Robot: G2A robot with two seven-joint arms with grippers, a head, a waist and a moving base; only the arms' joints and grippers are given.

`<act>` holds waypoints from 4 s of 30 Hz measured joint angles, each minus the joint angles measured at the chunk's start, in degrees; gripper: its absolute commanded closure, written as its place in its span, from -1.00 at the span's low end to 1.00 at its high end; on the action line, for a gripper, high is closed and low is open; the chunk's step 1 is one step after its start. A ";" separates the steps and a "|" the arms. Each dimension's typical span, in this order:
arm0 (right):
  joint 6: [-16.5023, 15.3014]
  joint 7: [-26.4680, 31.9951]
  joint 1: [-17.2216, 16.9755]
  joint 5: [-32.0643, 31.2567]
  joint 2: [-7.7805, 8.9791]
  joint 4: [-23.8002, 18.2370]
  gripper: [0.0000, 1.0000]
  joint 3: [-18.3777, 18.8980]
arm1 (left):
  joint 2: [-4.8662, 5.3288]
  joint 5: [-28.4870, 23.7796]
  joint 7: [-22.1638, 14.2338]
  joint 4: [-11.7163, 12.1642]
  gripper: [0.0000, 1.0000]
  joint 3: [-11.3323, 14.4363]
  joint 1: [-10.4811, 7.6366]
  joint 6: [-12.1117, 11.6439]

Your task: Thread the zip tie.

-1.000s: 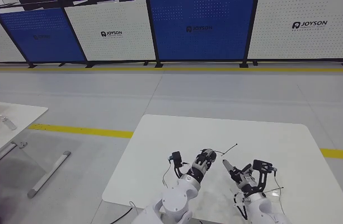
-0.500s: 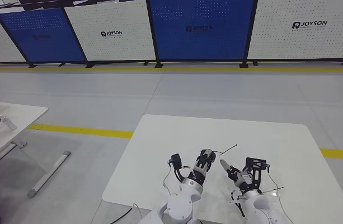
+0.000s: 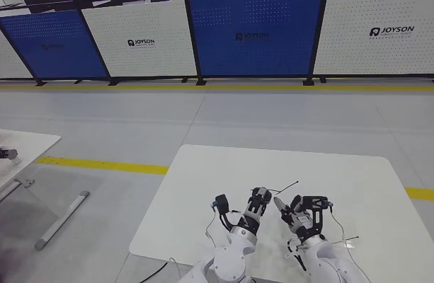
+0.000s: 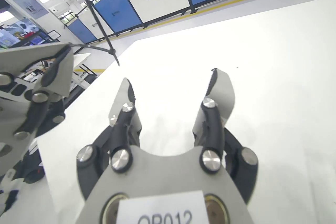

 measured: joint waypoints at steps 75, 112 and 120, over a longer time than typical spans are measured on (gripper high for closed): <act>-7.41 2.07 1.69 3.61 -0.43 2.31 1.00 0.54 | -2.04 4.48 -1.76 1.30 1.00 -0.43 1.69 -3.83; -6.05 2.22 1.30 2.77 -0.50 0.30 1.00 1.00 | -2.69 6.30 -2.07 1.86 1.00 -0.51 2.10 -3.42; -5.79 2.53 1.85 2.51 -0.69 0.99 1.00 0.35 | -2.82 6.01 -2.41 1.58 1.00 -0.48 2.40 -4.80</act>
